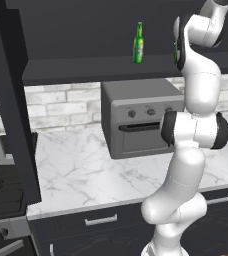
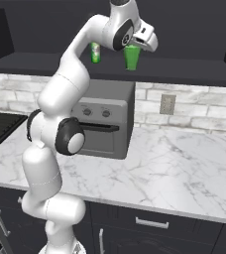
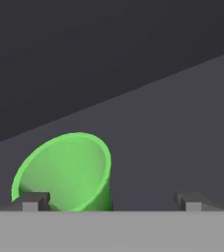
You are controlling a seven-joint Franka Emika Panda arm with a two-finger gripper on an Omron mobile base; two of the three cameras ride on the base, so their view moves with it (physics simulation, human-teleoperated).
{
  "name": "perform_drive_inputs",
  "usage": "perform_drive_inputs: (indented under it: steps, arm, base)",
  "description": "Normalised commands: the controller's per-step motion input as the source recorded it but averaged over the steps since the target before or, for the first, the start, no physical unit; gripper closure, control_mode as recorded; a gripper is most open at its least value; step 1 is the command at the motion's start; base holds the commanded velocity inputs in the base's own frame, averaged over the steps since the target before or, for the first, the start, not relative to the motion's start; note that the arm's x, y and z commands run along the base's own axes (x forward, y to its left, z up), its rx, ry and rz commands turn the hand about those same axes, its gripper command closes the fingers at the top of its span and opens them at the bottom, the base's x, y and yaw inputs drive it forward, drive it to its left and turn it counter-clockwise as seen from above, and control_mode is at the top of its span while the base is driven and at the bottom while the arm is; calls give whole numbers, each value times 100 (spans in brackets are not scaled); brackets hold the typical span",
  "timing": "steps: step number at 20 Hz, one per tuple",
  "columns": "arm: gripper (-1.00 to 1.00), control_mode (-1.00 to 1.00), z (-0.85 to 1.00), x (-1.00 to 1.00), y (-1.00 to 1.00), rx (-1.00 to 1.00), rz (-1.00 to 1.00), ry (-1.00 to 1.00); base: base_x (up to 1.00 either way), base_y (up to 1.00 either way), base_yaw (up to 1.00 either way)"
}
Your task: Open the cabinet directly in front. Then move the beer and the cup to the dining counter with the candle on it.
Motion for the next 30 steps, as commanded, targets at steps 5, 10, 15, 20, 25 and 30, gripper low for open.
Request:
perform_drive_inputs:
  steps: [5,10,15,20,25,30]
  arm:
    - [-100,-100,9,-29,0,1,0,-10]
    - [-100,-100,0,3,0,0,0,0]
    - [-100,-100,-12,34,0,0,0,0]
    - [-100,-100,-13,42,0,0,0,0]
    - [-100,-100,-25,33,-1,0,0,1]
    - [-100,-100,-48,1,-1,0,0,6]
  base:
    - [0,0,0]
    - [0,0,0]
    - [0,0,0]
    - [0,0,0]
    - [0,0,0]
    - [0,0,0]
